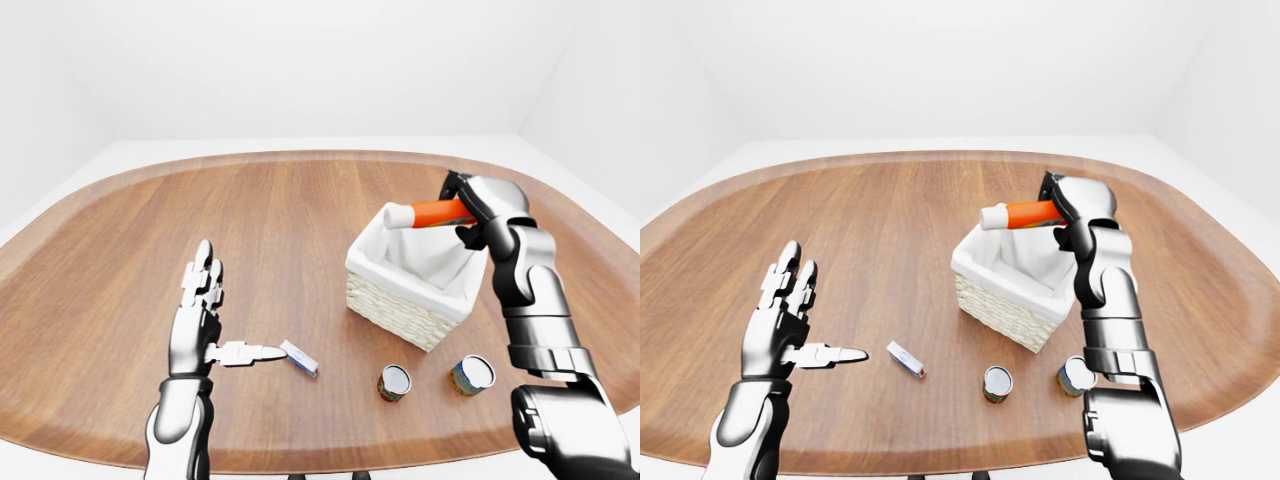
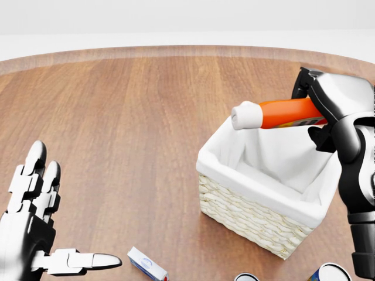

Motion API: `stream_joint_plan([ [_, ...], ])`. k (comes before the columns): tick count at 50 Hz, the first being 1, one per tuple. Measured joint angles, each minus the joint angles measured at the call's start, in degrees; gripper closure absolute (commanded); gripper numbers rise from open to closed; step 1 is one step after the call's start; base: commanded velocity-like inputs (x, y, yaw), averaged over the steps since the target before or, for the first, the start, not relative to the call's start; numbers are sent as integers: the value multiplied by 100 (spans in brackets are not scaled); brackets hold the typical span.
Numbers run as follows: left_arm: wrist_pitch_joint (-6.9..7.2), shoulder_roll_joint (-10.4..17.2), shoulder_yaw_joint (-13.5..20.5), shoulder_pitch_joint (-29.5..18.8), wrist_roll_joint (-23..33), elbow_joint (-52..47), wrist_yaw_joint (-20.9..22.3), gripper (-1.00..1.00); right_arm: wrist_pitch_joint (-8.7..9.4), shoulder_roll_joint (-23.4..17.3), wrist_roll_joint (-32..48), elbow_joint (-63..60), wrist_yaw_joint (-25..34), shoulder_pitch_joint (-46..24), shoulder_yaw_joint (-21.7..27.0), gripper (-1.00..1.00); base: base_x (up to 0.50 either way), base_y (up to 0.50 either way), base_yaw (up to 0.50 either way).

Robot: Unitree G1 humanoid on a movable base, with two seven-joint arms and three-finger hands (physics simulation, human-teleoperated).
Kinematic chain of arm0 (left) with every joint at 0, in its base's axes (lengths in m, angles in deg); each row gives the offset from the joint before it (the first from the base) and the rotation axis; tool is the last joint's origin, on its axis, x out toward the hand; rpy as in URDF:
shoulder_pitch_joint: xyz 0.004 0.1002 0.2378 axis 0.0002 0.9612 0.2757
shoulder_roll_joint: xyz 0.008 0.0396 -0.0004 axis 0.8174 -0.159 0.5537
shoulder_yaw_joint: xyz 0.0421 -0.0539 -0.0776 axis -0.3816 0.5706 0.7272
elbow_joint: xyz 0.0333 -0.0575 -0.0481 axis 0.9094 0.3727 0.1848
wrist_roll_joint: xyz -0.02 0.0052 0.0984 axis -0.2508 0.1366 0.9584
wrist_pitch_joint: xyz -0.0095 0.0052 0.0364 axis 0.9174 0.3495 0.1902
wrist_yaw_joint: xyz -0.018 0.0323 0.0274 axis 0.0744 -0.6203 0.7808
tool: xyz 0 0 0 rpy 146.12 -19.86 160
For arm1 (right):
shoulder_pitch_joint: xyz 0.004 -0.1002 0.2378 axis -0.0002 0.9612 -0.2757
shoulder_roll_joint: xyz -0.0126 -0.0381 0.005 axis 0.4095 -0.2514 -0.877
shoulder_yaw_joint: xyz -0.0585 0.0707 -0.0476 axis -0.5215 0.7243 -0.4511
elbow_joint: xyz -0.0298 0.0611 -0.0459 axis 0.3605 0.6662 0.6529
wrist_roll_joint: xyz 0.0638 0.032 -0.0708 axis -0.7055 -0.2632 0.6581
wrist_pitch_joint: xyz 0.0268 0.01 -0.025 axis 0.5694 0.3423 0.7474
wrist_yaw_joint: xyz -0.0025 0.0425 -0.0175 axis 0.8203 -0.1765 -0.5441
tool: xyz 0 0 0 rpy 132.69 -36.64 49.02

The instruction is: Pick up the ketchup, and put it in the basket.

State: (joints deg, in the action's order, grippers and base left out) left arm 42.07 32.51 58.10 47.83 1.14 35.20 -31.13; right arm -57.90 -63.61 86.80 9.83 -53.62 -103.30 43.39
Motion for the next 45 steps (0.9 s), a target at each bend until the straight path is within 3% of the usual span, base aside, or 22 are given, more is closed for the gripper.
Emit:
stream_joint_plan([
  [45,-1,1,44,-7,-40,26,25,-100,0,182,3,779,-590,-5,-189,100,0,0,0],
])
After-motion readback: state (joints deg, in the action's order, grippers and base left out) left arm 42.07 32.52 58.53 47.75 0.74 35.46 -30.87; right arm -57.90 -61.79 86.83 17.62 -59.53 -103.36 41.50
